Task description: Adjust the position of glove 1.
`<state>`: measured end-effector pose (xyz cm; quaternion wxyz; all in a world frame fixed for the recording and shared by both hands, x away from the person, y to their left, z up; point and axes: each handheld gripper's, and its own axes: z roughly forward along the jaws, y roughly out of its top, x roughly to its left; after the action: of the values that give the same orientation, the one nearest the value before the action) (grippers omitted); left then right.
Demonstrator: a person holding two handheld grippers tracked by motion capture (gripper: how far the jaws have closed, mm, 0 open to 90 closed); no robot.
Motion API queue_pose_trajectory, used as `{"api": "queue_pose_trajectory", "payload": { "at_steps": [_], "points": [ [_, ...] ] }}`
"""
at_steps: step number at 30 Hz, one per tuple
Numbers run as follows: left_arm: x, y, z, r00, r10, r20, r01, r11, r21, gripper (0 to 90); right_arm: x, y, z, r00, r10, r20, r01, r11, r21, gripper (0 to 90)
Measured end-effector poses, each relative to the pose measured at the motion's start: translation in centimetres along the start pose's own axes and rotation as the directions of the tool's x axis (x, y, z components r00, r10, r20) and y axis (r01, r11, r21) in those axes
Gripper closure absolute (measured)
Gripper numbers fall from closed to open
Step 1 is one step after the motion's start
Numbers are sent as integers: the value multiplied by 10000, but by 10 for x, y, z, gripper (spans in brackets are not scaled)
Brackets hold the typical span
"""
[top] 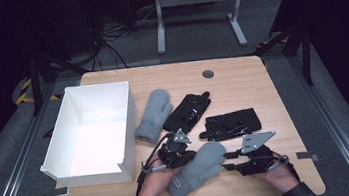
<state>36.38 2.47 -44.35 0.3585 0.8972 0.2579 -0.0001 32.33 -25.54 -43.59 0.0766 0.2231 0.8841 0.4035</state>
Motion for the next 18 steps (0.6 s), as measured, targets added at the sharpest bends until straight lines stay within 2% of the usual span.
{"api": "queue_pose_trajectory", "payload": {
  "at_steps": [3, 7, 10, 11, 13, 15, 16, 18],
  "points": [
    [-6, 4, 10, 10000, 78, 28, -78, 10000, 44, 897, -15, -13, -12, 9955, 579, 752, -584, 9983, 48, 452],
    [-13, 9, 20, 9996, 270, -82, -268, 9992, 290, 897, -32, -32, -24, 9785, 1139, 1717, -1189, 9927, 192, 363],
    [-14, 13, 25, 9996, 273, -119, -269, 9993, 276, 896, -40, -44, -28, 9669, 1294, 2200, -1436, 9884, 498, 309],
    [-15, 13, 25, 9995, 272, -140, -269, 9993, 261, 891, -42, -46, -29, 9632, 1358, 2320, -1518, 9870, 525, 296],
    [-14, 15, 23, 9994, 279, -194, -274, 9993, 250, 882, -43, -48, -29, 9618, 1405, 2349, -1572, 9861, 538, 285],
    [-10, 18, 18, 9989, 193, -429, -189, 9998, 97, 842, -46, -53, -30, 9568, 1529, 2474, -1720, 9834, 573, 254],
    [-8, 21, 14, 9976, 163, -680, -165, 9999, -29, 816, -46, -54, -29, 9561, 1550, 2487, -1742, 9831, 570, 251],
    [1, 25, 6, 9948, -82, -1012, 54, 9996, -276, 760, -47, -56, -28, 9542, 1553, 2556, -1744, 9832, 536, 238]
  ]
}}
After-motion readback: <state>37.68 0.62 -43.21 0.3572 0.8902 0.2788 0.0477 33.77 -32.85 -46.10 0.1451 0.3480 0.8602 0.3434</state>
